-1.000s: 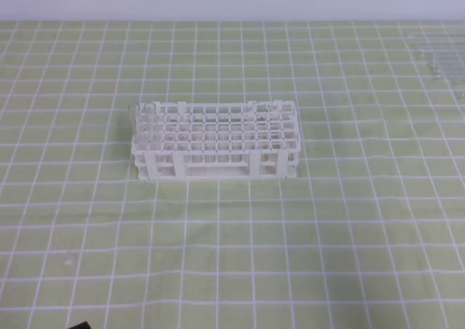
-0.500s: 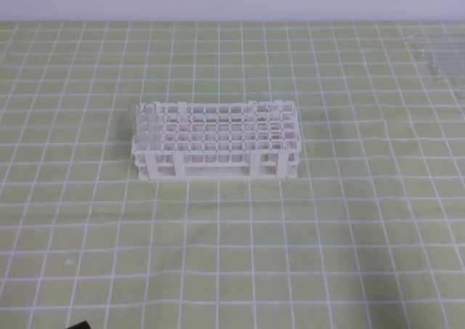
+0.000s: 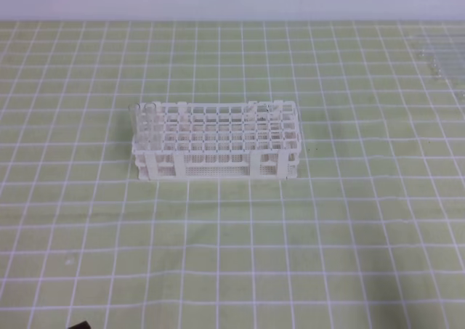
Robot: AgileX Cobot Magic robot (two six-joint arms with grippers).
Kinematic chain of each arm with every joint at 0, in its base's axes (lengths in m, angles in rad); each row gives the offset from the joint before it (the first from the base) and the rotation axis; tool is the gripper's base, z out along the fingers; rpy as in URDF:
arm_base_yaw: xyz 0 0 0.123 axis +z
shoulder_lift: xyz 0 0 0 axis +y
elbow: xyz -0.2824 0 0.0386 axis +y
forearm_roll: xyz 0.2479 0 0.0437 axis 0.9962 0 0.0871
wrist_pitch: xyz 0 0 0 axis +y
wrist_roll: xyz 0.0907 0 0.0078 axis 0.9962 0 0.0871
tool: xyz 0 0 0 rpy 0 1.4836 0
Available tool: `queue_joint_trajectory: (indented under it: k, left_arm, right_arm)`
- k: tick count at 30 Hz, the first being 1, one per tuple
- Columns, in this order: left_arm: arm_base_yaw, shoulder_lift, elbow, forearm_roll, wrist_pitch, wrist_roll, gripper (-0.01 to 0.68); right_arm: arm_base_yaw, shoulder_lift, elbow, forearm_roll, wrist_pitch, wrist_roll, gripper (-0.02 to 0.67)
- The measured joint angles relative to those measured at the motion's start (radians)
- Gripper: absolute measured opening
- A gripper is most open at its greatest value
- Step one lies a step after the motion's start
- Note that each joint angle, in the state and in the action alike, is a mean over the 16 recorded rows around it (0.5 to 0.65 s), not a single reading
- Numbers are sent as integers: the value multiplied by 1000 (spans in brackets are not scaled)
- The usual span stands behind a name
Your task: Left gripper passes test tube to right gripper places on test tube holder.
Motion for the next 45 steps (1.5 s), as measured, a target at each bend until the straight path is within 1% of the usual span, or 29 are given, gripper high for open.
queue_joint_trajectory:
  k: [9, 13, 32, 34, 37, 40, 42, 45]
  left_arm:
    - [0, 1, 4, 1, -5, 0, -2]
    - [0, 1, 3, 0, -4, 0, -2]
    - [1, -1, 5, 1, -5, 0, -2]
    - [9, -5, 5, 0, -5, 0, -2]
    - [44, -11, 6, -3, -17, 0, -2]
    - [105, -16, 6, -7, -40, -3, -2]
    - [169, -20, 6, -11, -62, -7, -2]
    - [291, -25, 7, -15, -92, -18, -2]
  right_arm:
    - [0, 0, 21, 188, 125, -178, -16]
    - [0, 0, 26, 240, 160, -234, -16]
    - [0, 0, 28, 250, 165, -242, -16]
    - [0, 0, 28, 250, 165, -242, -16]
    - [0, 0, 28, 250, 165, -242, -16]
    - [0, 0, 28, 251, 165, -242, -16]
    - [0, 0, 28, 252, 165, -242, -16]
    - [0, 0, 28, 253, 165, -242, -16]
